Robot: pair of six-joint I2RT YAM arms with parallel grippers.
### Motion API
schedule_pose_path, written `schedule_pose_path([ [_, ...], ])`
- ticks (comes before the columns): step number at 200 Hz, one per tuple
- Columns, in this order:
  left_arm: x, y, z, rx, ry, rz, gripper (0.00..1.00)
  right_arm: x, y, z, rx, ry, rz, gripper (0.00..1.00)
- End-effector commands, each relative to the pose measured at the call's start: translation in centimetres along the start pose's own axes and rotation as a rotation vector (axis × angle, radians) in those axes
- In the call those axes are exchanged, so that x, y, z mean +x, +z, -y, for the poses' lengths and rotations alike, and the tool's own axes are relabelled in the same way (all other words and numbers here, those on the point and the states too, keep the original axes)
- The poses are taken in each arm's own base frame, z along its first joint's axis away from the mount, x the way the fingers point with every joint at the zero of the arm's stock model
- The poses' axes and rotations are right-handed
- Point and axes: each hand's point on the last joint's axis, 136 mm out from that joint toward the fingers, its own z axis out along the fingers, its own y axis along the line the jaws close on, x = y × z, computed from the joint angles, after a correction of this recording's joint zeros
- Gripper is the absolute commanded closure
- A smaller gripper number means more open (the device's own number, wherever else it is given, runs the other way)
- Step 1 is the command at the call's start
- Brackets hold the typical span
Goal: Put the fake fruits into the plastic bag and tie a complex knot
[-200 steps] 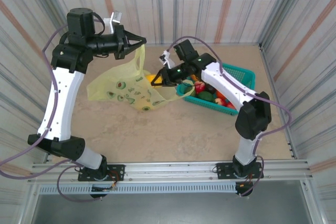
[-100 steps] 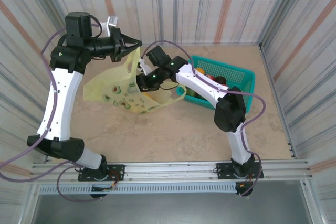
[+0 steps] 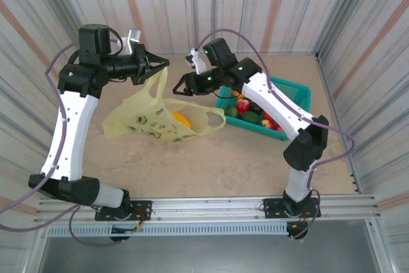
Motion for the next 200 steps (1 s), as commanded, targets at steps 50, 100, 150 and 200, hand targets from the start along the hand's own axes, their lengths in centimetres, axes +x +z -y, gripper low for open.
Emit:
schedule_pose_path([
  [50, 0.8, -0.7, 1.6, 0.062, 0.016, -0.008, 1.00, 5.3, -10.8, 19.1, 0.728, 0.376, 0.073, 0.35],
  [100, 0.7, -0.2, 1.9, 0.073, 0.024, -0.019, 1.00, 9.2, -15.5, 28.0, 1.014, 0.494, 0.046, 0.28],
  [150, 0.9, 0.0, 2.2, 0.083, 0.037, -0.029, 1.00, 10.6, -16.0, 33.1, 1.084, 0.552, -0.025, 0.27],
  [200, 1.0, 0.1, 1.7, 0.072, 0.030, -0.032, 1.00, 12.8, -13.9, 36.4, 1.053, 0.620, -0.151, 0.20],
])
